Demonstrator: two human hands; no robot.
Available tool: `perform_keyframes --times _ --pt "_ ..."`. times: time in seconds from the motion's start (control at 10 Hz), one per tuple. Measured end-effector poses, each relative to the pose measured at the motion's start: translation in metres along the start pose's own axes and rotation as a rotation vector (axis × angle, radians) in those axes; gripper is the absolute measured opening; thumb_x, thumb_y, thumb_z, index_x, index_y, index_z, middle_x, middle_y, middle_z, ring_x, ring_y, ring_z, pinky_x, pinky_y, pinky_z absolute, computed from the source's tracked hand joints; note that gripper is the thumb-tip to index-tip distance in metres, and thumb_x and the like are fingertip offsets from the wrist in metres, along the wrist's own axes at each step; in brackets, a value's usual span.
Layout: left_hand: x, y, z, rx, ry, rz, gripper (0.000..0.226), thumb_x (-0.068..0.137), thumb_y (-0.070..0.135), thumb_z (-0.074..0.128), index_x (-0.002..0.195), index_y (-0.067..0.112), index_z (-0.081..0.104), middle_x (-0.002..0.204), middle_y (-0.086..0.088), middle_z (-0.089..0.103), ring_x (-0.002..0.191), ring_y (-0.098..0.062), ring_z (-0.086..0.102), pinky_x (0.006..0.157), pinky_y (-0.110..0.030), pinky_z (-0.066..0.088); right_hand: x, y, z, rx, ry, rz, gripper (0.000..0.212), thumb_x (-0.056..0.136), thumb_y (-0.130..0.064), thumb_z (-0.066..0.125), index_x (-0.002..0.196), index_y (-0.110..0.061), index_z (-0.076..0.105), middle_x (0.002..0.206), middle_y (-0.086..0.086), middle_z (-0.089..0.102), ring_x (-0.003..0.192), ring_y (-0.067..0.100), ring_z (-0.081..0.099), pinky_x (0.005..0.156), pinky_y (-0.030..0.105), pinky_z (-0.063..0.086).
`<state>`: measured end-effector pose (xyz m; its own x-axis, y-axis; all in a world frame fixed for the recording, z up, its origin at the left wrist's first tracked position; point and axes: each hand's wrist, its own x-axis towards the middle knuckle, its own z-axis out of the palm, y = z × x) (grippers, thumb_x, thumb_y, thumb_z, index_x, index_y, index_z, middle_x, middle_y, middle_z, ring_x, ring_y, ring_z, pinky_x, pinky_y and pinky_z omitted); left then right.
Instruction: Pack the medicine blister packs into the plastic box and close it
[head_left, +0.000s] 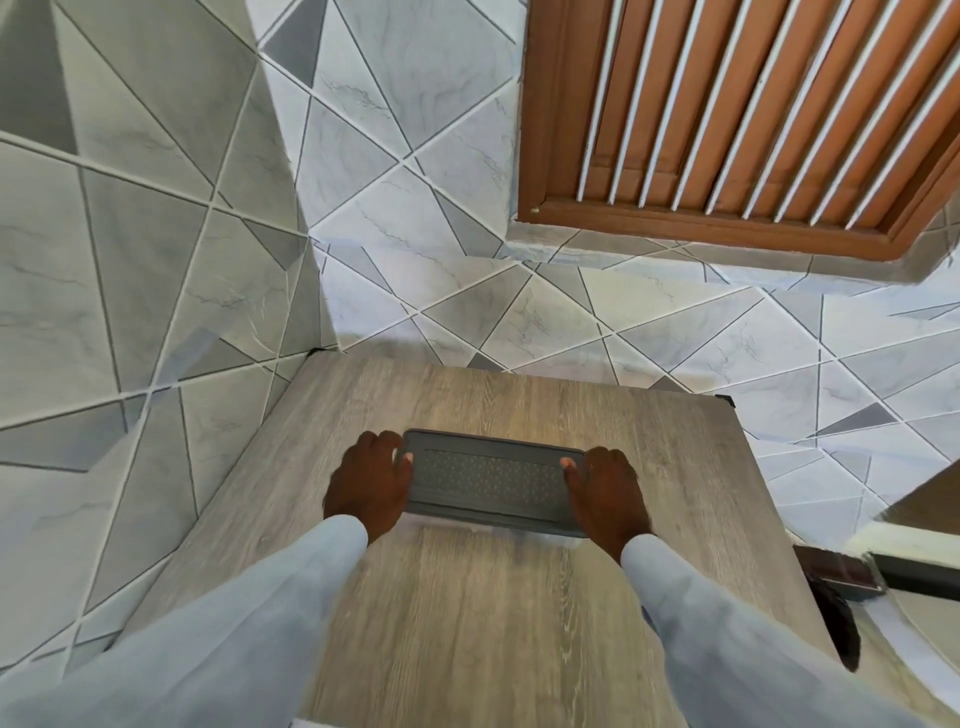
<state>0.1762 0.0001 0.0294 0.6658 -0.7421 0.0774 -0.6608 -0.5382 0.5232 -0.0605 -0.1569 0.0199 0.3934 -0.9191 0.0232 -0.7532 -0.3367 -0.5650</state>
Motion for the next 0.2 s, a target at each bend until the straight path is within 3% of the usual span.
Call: perform_keyframes --times 0.2 --pt "-0.030 0.036 -0.051 -0.025 0.197 0.227 0.028 0.093 0.035 0.048 0.117 0.022 0.055 0.117 -0.004 0.057 0.108 -0.025 0.054 0.089 -0.043 0.047 -0.023 -0.059 -0.038 0.080 0.182 -0.241 0.044 0.092 -0.050 0.047 0.120 -0.016 0.051 0.122 0.009 0.054 0.113 0.028 0.051 0.093 0.045 0.047"
